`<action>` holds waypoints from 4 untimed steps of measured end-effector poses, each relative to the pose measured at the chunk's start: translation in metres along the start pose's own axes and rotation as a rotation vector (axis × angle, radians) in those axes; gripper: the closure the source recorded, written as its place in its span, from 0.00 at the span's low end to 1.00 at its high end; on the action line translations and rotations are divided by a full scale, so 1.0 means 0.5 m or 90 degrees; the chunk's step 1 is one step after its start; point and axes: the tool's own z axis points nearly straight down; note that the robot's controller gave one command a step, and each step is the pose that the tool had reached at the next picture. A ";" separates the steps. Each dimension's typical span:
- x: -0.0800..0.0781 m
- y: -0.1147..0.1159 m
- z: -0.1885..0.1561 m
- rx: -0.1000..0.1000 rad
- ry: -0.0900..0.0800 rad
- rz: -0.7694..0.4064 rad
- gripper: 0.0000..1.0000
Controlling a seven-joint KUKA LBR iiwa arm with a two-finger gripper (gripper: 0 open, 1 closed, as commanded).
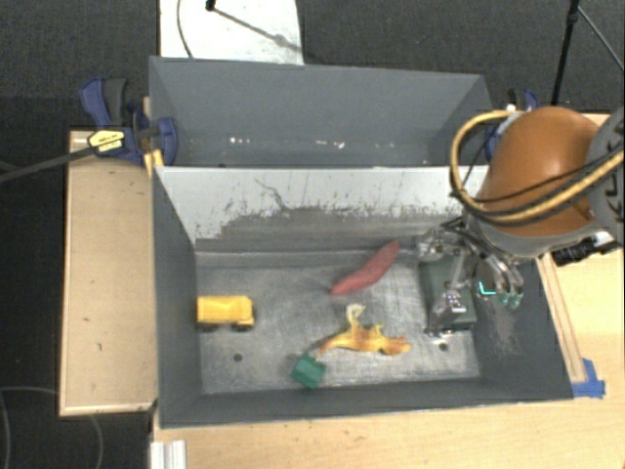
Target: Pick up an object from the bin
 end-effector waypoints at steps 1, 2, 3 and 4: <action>-0.003 0.000 -0.008 0.000 -0.005 -0.001 0.00; -0.020 0.024 0.078 0.001 -0.011 -0.019 0.00; -0.038 0.092 0.171 0.000 -0.004 0.051 0.00; -0.045 0.076 0.224 0.002 -0.015 -0.049 1.00</action>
Offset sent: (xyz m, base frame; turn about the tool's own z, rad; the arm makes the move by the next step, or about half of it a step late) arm 0.0152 0.0305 -0.1042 -0.0735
